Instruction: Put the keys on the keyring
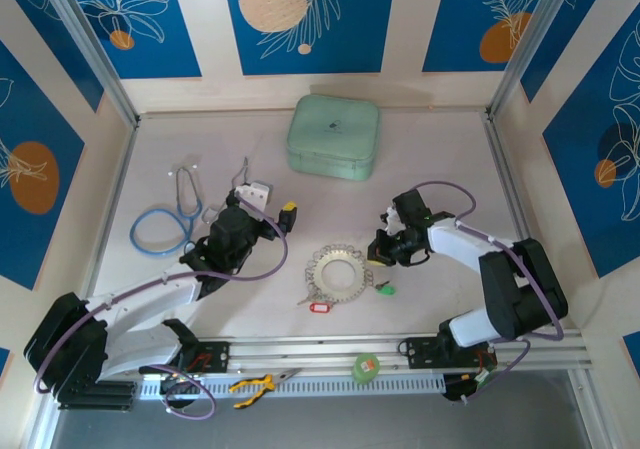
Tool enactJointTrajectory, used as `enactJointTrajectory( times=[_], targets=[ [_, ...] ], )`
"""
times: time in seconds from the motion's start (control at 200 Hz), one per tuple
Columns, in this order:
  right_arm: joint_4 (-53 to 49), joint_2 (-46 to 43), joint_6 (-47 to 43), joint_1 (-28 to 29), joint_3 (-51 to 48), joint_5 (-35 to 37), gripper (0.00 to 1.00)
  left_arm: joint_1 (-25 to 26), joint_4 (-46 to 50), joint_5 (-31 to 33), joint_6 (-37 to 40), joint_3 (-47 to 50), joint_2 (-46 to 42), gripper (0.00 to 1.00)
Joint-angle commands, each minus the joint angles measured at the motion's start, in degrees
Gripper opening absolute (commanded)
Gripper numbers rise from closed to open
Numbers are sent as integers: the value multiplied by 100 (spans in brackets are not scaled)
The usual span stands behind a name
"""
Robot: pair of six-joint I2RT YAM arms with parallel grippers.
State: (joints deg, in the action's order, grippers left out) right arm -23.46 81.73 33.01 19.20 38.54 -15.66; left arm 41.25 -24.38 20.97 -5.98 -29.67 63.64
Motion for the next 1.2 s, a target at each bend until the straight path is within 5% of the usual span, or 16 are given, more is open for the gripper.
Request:
enactJointTrajectory(
  times=[0.0, 0.15, 0.415, 0.655, 1.06, 1.195],
  targets=[
    [-17, -237, -84, -26, -30, -23, 4, -66, -6, -95, -106, -155, 17, 99],
    [-79, -171, -61, -48, -40, 145, 5, -65, 12, -92, -102, -152, -17, 99],
    [-213, -43, 3, -9, -5, 316, 25, -68, 104, -93, -90, -151, -105, 99],
    [-523, -42, -342, 223, 316, 686, 28, -69, 109, -121, -93, -127, -128, 99],
    [-812, -477, -3328, 193, 1882, 1164, 32, -68, 267, -362, -170, 152, -382, 98],
    [-70, -710, -4668, -51, 1396, 1183, 33, -65, 31, -491, -149, 393, -442, 98]
  ],
)
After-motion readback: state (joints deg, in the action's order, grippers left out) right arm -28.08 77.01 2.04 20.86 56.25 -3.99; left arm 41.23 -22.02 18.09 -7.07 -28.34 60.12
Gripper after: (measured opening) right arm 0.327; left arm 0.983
